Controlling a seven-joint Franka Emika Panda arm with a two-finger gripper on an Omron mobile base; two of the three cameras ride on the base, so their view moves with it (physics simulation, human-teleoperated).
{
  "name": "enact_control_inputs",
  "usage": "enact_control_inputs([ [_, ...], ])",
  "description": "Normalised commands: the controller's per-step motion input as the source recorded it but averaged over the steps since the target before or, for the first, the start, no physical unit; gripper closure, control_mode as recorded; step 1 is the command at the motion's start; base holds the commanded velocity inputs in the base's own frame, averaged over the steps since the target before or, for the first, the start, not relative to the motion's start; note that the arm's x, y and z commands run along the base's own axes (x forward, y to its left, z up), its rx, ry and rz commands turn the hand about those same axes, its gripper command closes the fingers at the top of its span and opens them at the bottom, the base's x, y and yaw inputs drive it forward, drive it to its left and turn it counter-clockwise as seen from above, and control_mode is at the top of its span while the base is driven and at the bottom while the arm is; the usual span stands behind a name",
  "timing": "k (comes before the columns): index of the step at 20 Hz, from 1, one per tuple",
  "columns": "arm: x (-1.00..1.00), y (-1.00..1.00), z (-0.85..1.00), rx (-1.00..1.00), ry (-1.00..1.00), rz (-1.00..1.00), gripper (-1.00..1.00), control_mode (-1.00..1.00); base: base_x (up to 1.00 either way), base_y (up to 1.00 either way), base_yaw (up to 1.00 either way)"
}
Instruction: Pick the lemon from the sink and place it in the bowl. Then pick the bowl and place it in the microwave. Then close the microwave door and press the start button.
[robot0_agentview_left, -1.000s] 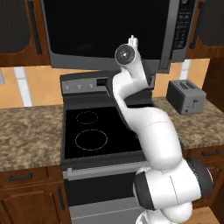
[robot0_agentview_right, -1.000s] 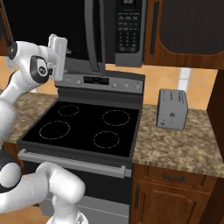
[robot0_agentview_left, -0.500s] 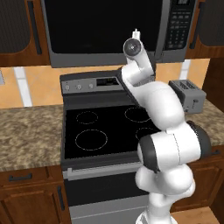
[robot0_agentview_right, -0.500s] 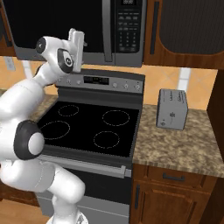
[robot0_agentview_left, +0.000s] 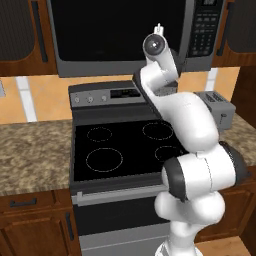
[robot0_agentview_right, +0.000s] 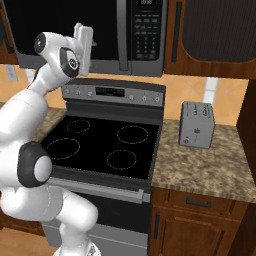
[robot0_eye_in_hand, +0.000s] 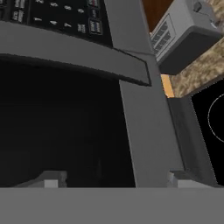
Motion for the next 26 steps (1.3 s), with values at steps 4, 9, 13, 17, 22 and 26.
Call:
enact_control_inputs([
  [4, -1.00, -0.30, 0.00, 0.18, -0.20, 0.10, -1.00, -1.00, 0.00, 0.00, 0.00],
  [9, -0.95, -0.96, -0.03, 0.28, -0.05, 0.24, -1.00, -1.00, 0.00, 0.00, 0.00],
  [13, -0.57, -1.00, 0.09, 0.17, -0.08, 0.31, -1.00, -1.00, 0.00, 0.00, 0.00],
  [17, -0.36, -1.00, 0.02, 0.08, -0.20, 0.30, -1.00, -1.00, 0.00, 0.00, 0.00],
  [22, 0.15, -0.53, -0.11, 0.02, -0.05, 0.17, -1.00, -1.00, 0.00, 0.00, 0.00],
  [26, 0.62, -0.04, 0.14, -0.01, -0.05, 0.07, 1.00, -1.00, 0.00, 0.00, 0.00],
])
